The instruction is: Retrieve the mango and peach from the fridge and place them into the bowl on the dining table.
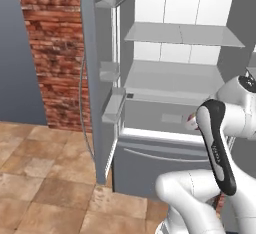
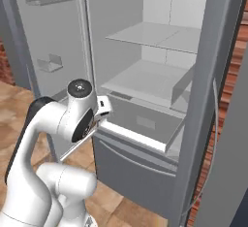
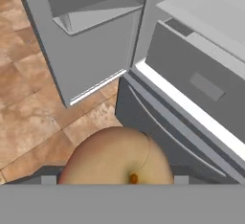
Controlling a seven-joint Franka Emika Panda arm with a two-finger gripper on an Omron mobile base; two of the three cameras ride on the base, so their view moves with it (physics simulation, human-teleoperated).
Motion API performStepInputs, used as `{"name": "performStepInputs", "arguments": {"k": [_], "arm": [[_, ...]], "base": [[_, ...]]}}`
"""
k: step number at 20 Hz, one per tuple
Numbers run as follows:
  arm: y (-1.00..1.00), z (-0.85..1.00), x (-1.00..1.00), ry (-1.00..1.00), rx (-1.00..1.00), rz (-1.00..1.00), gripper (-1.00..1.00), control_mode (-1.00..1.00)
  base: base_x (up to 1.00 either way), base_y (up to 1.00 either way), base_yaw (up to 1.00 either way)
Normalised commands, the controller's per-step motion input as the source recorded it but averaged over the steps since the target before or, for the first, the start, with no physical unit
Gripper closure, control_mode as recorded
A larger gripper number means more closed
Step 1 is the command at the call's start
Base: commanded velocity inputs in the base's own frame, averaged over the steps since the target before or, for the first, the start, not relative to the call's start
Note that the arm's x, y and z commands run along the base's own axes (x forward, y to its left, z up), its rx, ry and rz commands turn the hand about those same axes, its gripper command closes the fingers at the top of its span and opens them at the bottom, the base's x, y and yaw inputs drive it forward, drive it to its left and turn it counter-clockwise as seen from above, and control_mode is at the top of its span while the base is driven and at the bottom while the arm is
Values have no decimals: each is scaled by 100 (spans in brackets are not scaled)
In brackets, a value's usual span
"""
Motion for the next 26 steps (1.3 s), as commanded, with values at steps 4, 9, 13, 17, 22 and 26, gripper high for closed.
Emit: {"name": "performStepInputs", "arguments": {"k": [4, 9, 13, 17, 22, 26], "arm": [[0, 0, 0, 0, 0, 0, 100, 100], [0, 0, 0, 0, 0, 0, 100, 100], [0, 0, 0, 0, 0, 0, 100, 100], [0, 0, 0, 0, 0, 0, 100, 100], [0, 0, 0, 0, 0, 0, 100, 100], [0, 0, 0, 0, 0, 0, 100, 100]], "base": [[-88, 36, 22], [-80, 60, 42], [-61, 77, 54], [-47, 91, 61], [-1, 82, 59], [81, 6, 41]]}}
